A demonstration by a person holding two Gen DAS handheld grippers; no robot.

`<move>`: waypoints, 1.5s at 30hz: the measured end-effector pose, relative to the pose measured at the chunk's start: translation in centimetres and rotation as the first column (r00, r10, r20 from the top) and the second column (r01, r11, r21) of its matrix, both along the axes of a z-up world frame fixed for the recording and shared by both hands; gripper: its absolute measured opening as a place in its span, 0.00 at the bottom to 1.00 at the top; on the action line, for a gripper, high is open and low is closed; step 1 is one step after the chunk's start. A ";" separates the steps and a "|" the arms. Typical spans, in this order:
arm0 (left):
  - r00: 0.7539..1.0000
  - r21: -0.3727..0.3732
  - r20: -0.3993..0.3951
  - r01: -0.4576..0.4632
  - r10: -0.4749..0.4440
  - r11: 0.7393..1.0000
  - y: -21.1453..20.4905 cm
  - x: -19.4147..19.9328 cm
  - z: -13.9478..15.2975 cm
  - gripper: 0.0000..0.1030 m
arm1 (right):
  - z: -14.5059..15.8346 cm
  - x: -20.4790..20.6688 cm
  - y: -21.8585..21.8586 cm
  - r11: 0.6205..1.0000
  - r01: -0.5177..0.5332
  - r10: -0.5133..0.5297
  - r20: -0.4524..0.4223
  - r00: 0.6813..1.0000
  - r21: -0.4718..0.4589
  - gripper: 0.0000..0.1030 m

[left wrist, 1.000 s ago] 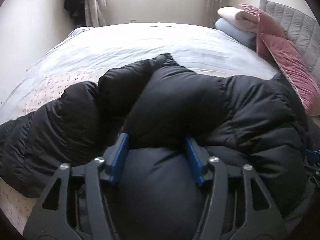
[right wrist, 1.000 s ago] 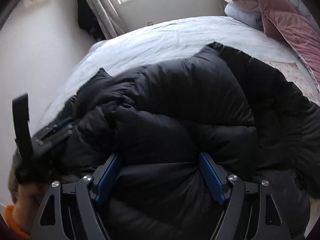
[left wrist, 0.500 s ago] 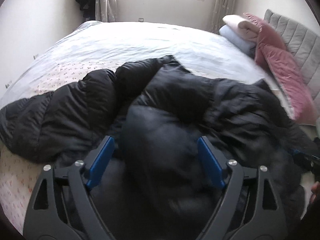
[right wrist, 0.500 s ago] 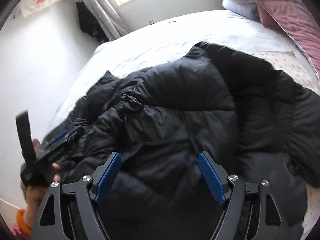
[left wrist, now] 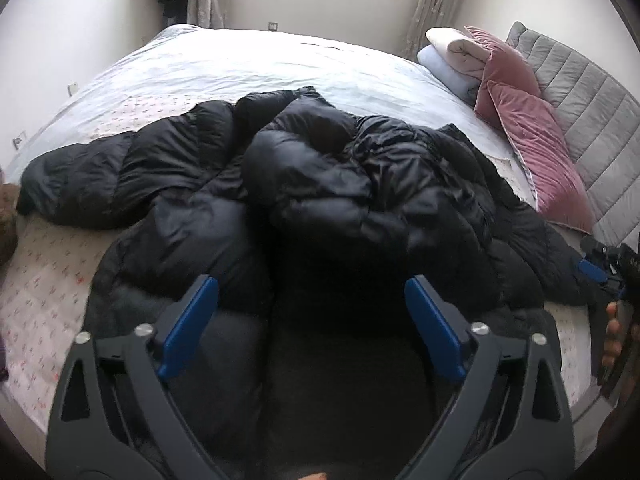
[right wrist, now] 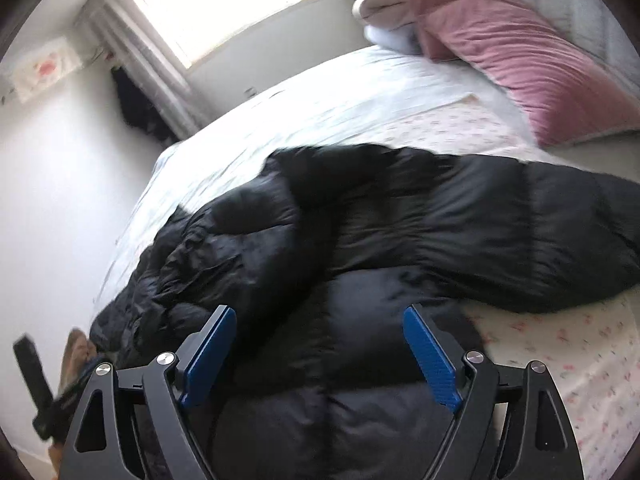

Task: Fold large clothes

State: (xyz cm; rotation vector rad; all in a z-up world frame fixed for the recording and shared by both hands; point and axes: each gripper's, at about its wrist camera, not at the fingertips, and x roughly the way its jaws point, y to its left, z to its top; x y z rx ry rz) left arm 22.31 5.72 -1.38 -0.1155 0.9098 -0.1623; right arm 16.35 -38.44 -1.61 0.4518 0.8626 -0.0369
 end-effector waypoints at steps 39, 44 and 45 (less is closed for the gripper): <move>0.989 0.114 -0.131 0.084 -0.069 0.990 -2.7 -1.7 -4.4 0.97 | -14.0 -11.7 -32.2 0.529 0.729 -0.758 -0.145 0.636 0.434 0.85; 0.989 0.108 -0.127 0.086 -0.072 0.990 -2.0 -0.8 -3.8 0.97 | -14.2 -9.5 -33.7 0.544 0.720 -0.768 -0.091 0.634 0.431 0.25; 0.989 0.108 -0.125 0.093 -0.079 0.990 -1.9 -0.6 -3.7 0.97 | -14.0 -9.3 -33.8 0.554 0.703 -0.758 -0.080 0.648 0.446 0.13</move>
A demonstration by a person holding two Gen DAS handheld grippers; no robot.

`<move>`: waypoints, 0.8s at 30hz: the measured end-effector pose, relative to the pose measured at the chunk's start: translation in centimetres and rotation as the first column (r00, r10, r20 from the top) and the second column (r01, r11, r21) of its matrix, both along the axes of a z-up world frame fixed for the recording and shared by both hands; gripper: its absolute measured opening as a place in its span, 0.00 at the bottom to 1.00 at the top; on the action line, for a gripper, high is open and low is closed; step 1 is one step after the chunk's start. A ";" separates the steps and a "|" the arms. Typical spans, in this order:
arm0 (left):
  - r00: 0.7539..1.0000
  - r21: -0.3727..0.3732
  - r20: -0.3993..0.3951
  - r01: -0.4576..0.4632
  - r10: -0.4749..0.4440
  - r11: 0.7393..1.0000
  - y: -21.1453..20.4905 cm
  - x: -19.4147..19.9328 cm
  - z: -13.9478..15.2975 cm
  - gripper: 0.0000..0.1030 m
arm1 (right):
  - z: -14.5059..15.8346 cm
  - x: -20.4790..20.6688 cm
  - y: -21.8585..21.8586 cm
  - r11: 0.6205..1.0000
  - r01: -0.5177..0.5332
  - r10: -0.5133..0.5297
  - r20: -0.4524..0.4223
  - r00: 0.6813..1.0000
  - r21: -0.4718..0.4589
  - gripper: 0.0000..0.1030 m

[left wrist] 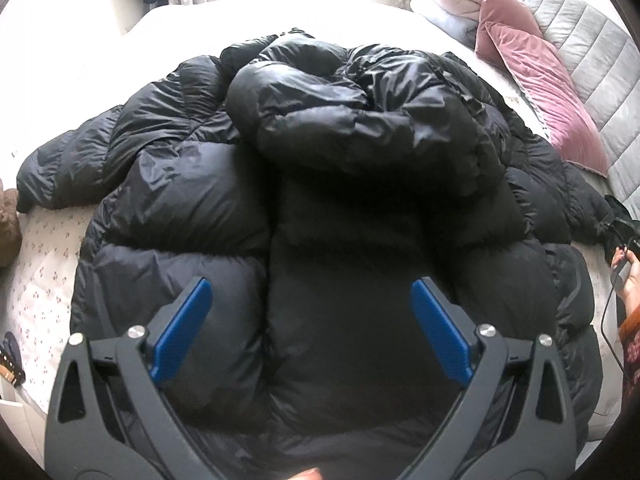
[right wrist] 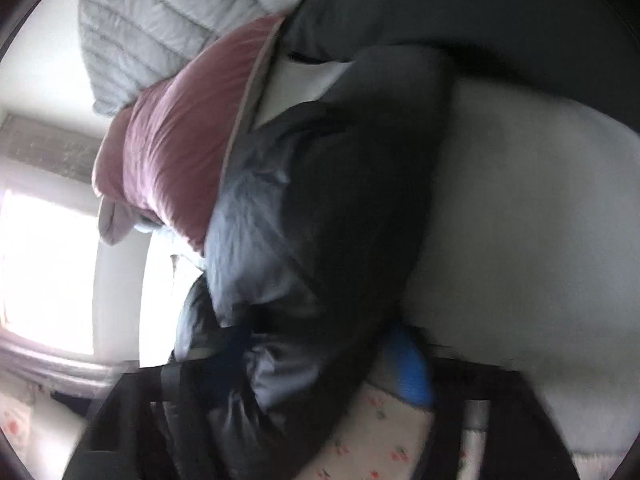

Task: Fold large clothes

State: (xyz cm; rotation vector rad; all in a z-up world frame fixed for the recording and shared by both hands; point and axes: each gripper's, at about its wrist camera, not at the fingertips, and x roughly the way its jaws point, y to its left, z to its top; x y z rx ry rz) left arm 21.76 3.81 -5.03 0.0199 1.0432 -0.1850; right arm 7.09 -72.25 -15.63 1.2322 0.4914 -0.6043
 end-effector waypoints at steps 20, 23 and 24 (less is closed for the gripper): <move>0.955 -0.070 0.235 0.203 -0.182 0.977 -2.1 5.7 6.6 0.96 | 26.7 14.3 25.8 0.706 -0.448 0.585 0.096 0.805 -0.548 0.06; 0.955 -0.080 0.187 0.249 -0.230 0.965 -2.9 6.9 4.4 0.93 | 27.3 16.8 32.1 0.623 -0.535 0.676 0.048 0.735 -0.571 0.06; 0.958 -0.057 0.159 0.252 -0.241 0.966 -3.1 7.2 3.4 0.91 | 27.1 17.3 34.2 0.593 -0.561 0.701 0.027 0.712 -0.578 0.06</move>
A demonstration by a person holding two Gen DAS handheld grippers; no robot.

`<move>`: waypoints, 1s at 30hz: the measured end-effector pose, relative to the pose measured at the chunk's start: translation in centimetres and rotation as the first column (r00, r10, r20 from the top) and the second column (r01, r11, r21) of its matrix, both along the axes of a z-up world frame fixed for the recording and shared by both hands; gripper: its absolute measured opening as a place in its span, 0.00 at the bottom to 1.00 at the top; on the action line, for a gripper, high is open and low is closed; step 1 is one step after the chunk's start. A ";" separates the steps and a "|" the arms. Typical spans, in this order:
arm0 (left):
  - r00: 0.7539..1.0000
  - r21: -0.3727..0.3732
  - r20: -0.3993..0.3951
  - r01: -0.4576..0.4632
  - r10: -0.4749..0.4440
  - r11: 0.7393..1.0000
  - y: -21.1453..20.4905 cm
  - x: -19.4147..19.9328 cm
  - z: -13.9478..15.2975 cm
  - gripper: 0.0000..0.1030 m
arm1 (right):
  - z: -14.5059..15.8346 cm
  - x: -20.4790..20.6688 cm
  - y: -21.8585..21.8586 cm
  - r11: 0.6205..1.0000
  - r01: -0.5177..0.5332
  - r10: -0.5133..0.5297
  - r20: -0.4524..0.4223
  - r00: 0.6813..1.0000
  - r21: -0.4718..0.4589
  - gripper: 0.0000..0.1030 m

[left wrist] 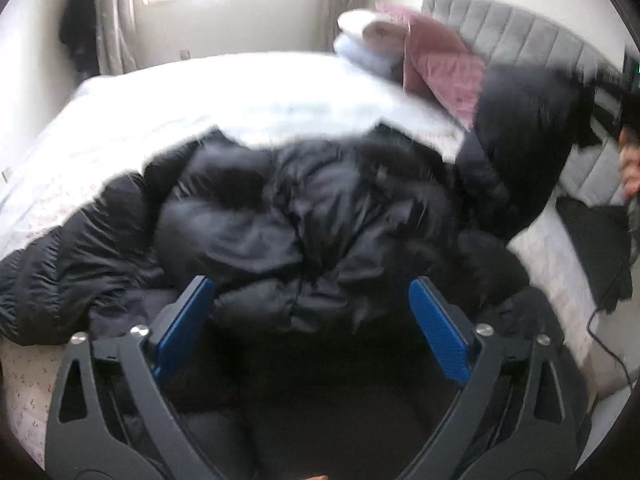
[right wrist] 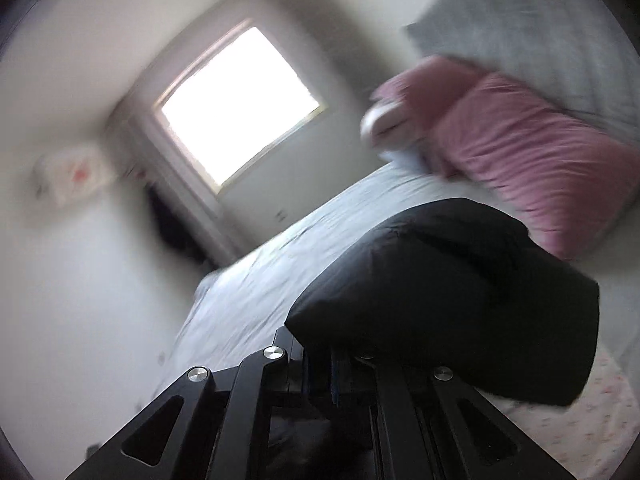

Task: Fold large clothes

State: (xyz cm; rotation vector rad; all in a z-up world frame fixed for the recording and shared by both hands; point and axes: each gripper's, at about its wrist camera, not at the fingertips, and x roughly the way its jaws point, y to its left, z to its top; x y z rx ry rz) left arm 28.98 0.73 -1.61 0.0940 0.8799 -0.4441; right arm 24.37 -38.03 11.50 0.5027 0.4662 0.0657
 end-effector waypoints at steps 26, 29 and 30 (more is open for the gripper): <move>0.986 -0.393 -0.162 -0.018 -0.050 0.919 0.2 7.2 5.4 0.85 | -13.7 5.5 19.5 0.847 -0.531 0.524 -0.211 0.825 0.023 0.27; 0.964 -0.413 -0.229 0.031 -0.137 0.910 -3.1 8.7 4.9 0.85 | -13.8 5.1 19.8 0.838 -0.544 0.541 -0.199 0.817 0.047 0.32; 0.950 -0.404 -0.265 0.045 -0.163 0.914 -4.2 9.1 4.4 0.85 | -13.8 5.0 19.7 0.835 -0.548 0.546 -0.194 0.815 0.052 0.34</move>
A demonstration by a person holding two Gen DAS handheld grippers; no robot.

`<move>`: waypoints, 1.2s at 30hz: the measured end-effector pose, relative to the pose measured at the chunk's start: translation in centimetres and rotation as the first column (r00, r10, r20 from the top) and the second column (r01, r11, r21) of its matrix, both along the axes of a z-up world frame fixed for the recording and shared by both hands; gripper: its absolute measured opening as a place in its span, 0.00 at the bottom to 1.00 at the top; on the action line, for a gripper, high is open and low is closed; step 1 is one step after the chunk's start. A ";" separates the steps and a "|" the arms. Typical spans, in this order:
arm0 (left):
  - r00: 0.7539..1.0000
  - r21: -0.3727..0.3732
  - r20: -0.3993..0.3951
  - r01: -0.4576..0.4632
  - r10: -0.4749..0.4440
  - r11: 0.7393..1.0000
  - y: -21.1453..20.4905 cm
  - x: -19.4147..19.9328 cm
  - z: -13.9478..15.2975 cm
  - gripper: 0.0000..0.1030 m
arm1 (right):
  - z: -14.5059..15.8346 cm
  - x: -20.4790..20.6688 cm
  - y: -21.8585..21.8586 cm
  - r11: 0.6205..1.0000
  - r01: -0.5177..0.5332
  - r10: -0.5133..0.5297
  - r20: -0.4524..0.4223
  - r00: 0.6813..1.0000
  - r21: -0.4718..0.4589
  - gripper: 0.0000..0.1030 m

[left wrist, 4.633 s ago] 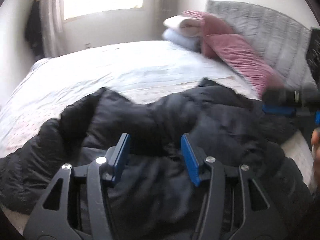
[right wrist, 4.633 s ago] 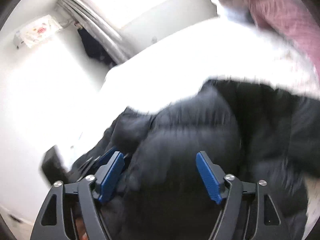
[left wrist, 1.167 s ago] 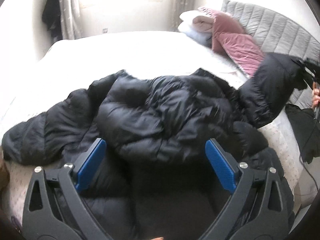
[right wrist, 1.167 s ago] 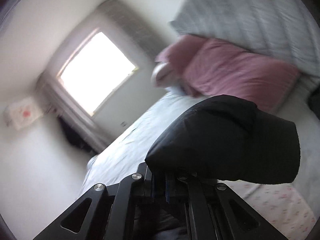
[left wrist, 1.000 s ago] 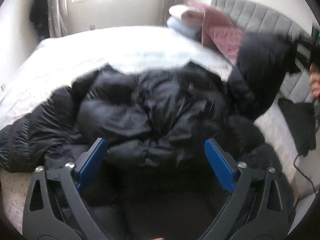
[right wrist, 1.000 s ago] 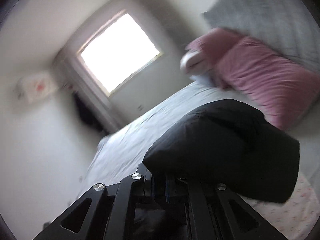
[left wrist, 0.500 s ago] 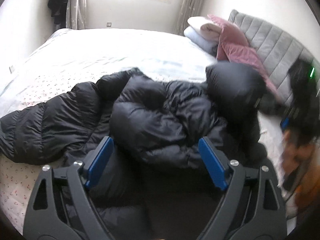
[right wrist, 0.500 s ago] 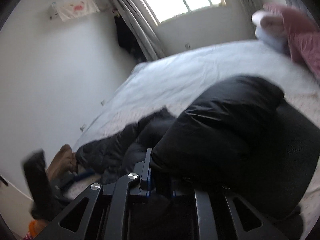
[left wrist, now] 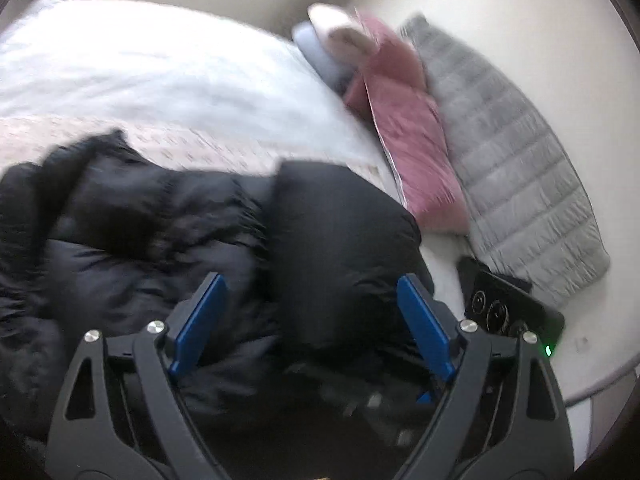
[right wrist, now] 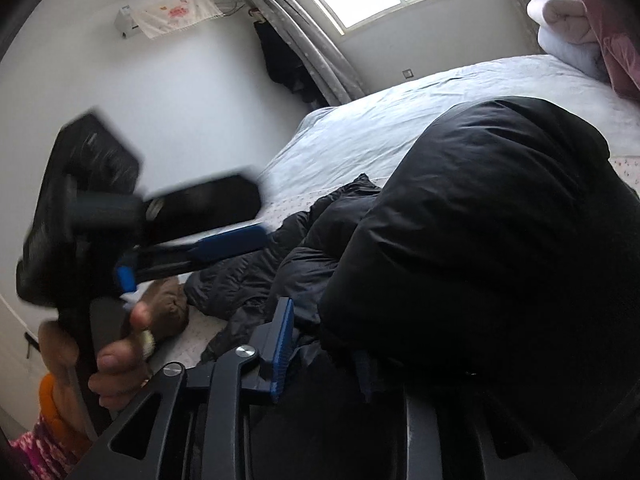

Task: Fold large clothes

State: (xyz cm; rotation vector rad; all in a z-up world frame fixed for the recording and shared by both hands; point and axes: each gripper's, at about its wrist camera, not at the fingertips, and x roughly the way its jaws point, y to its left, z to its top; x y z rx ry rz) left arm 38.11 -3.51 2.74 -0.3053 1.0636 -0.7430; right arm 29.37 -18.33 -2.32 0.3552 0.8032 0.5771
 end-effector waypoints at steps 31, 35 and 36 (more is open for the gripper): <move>0.952 -0.112 0.092 -0.280 0.290 0.954 15.2 -2.6 -1.3 0.83 | -1.7 4.3 -5.7 0.977 0.206 -0.211 -0.107 0.972 -0.055 0.55; 0.966 -0.130 0.109 -0.221 0.235 0.967 14.2 -2.5 -0.6 0.88 | -2.4 4.7 -4.0 0.981 0.177 -0.185 -0.107 0.977 -0.084 0.55; 0.974 -0.119 0.108 -0.186 0.199 0.975 13.5 -2.8 -0.8 0.89 | -2.2 4.4 -3.8 0.981 0.172 -0.182 -0.107 0.978 -0.090 0.55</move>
